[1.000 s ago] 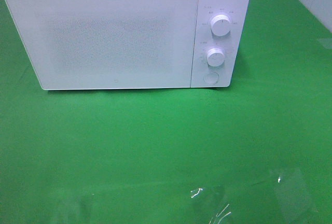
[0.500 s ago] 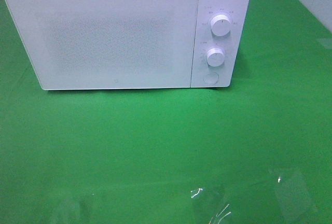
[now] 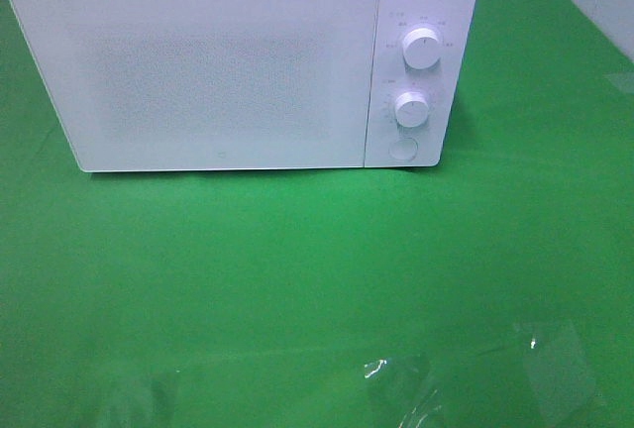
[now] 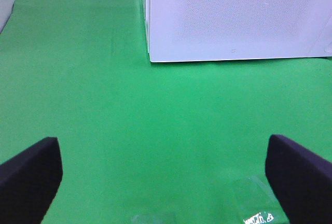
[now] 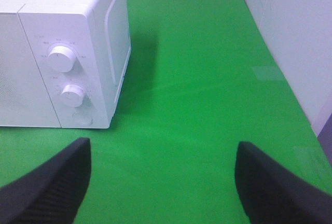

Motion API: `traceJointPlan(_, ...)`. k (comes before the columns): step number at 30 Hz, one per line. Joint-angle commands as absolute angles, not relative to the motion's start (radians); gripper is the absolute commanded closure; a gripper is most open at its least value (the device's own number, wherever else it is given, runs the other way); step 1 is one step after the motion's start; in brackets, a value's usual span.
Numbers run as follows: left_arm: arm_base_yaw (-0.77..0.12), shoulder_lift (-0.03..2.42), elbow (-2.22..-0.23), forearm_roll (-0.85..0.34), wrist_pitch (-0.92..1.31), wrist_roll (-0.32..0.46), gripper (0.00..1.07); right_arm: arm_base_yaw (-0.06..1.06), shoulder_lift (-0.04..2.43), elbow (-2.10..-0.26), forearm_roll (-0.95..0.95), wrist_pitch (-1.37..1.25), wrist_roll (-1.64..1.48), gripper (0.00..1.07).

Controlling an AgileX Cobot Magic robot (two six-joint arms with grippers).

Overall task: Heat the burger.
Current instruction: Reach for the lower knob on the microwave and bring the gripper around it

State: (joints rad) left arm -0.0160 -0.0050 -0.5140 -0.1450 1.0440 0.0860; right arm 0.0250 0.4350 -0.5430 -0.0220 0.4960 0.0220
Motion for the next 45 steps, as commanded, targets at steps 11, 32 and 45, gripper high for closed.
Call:
traceJointPlan(11, -0.015, -0.024, -0.51, -0.15, 1.035, 0.082, 0.06, 0.022, 0.64, -0.549, -0.02, 0.317, 0.007, 0.35)
traceJointPlan(32, -0.015, -0.024, -0.51, -0.149, 1.035, 0.082, 0.06, 0.022, 0.935, -0.449, -0.023, -0.167, 0.0, 0.35)
traceJointPlan(45, -0.015, -0.024, -0.51, -0.149, 1.035, 0.082, 0.06, 0.023, 1.112, -0.299, 0.196, -0.717, -0.174, 0.35)
